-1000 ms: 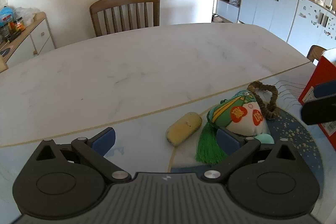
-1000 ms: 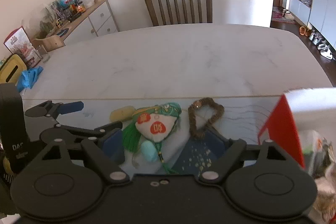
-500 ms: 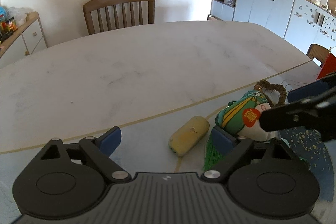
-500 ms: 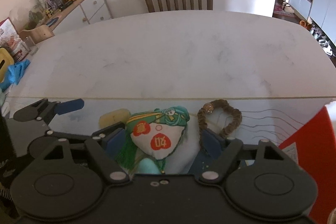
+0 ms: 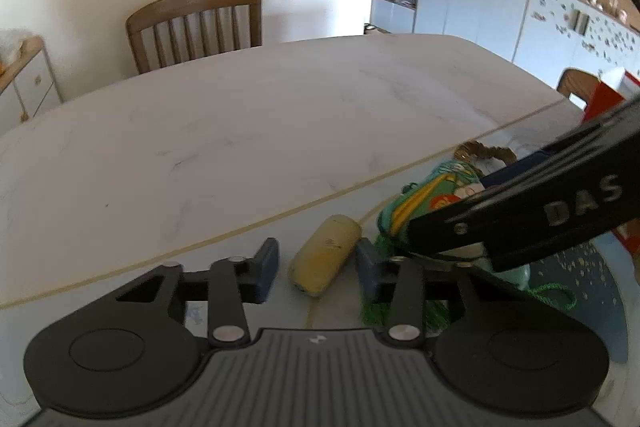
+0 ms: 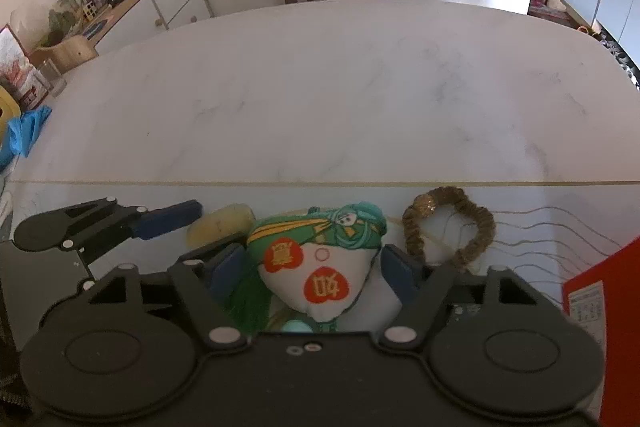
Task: Organize objects
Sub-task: 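Grasp the pale yellow cylinder with left tool while right tool grasps the white red-circled plush, then carry the yellow cylinder and white plush over the red box with both tools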
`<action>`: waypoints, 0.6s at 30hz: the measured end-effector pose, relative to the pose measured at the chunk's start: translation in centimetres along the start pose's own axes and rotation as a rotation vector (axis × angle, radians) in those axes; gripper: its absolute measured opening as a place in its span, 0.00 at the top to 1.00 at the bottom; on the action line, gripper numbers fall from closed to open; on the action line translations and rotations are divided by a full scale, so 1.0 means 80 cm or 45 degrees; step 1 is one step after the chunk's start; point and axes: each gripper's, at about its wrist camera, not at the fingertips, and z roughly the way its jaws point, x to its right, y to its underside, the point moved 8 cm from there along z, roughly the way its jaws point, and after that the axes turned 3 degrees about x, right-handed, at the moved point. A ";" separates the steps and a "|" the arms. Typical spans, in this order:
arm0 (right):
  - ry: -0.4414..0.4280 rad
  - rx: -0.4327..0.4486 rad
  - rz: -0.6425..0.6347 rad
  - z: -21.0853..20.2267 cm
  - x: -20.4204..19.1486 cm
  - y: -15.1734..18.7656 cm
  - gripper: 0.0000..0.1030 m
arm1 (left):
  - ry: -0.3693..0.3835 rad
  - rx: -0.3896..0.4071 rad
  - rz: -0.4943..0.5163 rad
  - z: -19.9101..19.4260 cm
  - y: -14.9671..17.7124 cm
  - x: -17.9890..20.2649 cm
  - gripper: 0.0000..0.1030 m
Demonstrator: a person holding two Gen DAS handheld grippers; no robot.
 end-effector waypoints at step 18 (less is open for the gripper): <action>-0.016 0.059 0.028 -0.025 0.002 0.001 0.50 | -0.066 -0.013 0.005 -0.018 0.001 -0.003 0.79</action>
